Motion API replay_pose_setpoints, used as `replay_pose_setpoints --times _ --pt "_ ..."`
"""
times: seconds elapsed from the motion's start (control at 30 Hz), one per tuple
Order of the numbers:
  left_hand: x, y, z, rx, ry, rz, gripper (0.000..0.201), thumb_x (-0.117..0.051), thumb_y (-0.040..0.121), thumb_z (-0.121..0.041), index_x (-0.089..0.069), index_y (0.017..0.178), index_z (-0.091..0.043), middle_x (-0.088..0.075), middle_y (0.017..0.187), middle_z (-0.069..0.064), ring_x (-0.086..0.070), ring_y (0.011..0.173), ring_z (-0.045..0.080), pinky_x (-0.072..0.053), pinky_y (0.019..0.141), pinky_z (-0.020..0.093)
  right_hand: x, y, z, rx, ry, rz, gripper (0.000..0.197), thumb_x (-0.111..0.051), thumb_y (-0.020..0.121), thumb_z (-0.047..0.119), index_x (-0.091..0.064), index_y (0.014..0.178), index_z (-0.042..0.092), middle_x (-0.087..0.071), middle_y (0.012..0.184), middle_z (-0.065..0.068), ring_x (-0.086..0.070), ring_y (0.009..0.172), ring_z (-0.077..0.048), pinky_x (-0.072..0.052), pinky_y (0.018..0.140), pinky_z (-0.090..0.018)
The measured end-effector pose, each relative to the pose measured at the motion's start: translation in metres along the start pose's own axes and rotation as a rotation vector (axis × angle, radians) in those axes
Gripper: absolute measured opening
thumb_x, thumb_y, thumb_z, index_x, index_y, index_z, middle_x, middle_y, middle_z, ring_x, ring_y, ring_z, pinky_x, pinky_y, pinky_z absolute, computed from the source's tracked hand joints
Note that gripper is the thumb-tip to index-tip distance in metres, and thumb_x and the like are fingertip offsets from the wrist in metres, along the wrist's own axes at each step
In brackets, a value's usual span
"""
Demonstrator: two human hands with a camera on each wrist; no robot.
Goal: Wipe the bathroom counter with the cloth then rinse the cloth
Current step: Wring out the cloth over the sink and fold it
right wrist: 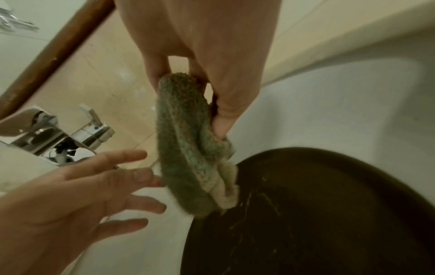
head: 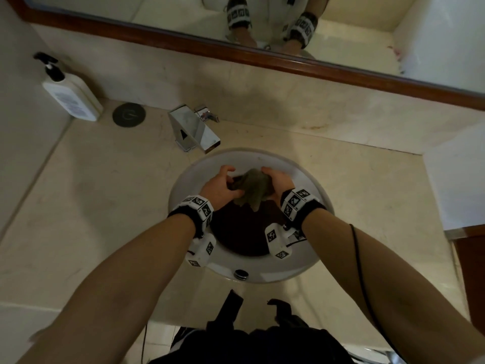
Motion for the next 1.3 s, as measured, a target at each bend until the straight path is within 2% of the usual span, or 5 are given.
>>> replay_pose_setpoints --times 0.13,0.33,0.57,1.03,1.3 --pt "0.0 -0.002 -0.002 0.036 0.011 0.013 0.066 -0.069 0.082 -0.045 -0.033 0.135 -0.028 -0.056 0.124 0.005 -0.058 0.109 0.025 -0.048 0.097 0.042 0.011 -0.002 0.007 0.043 -0.133 0.034 0.011 -0.063 0.089 0.029 -0.068 0.087 0.019 -0.06 0.122 -0.017 -0.058 0.11 -0.038 -0.054 0.084 -0.055" --pt "-0.001 -0.001 -0.016 0.04 -0.003 0.063 0.054 -0.053 0.089 -0.055 -0.042 0.131 -0.023 -0.061 0.123 0.007 -0.06 0.108 0.026 -0.048 0.097 0.042 0.021 -0.012 0.016 0.041 -0.142 0.049 0.029 -0.056 0.092 0.025 -0.063 0.111 0.004 -0.062 0.109 -0.018 -0.062 0.096 -0.032 -0.05 0.094 -0.046" --pt "-0.014 0.012 -0.038 0.087 -0.196 0.093 0.095 -0.041 0.063 -0.088 -0.028 0.139 -0.033 -0.057 0.133 0.013 -0.059 0.113 0.031 -0.043 0.104 0.047 0.026 -0.013 0.016 -0.042 0.182 0.002 0.037 -0.06 0.091 0.033 -0.06 0.109 0.002 -0.067 0.112 -0.021 -0.064 0.106 -0.034 -0.048 0.099 -0.049" --pt "-0.005 0.012 -0.039 -0.041 -0.461 0.067 0.033 -0.068 0.085 -0.024 -0.058 0.116 -0.028 -0.06 0.117 0.011 -0.061 0.106 0.028 -0.054 0.091 0.047 0.014 -0.025 0.009 -0.08 0.373 0.137 0.061 -0.052 0.093 0.047 -0.053 0.128 -0.003 -0.061 0.124 -0.024 -0.06 0.112 -0.036 -0.047 0.096 -0.046" --pt "0.012 0.005 -0.029 -0.064 -0.503 0.072 0.035 -0.064 0.082 0.002 -0.062 0.106 -0.024 -0.062 0.111 0.015 -0.064 0.1 0.032 -0.058 0.081 0.049 0.007 -0.028 0.001 0.022 0.384 0.094 0.052 -0.063 0.088 0.029 -0.054 0.126 -0.005 -0.06 0.124 -0.027 -0.059 0.113 -0.043 -0.052 0.089 -0.048"
Point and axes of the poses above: each hand's wrist, its own y-axis towards the middle knuckle, its own x-axis out of the back of the hand, z = x × y, the point moved 1 cm from there along y, towards the middle knuckle
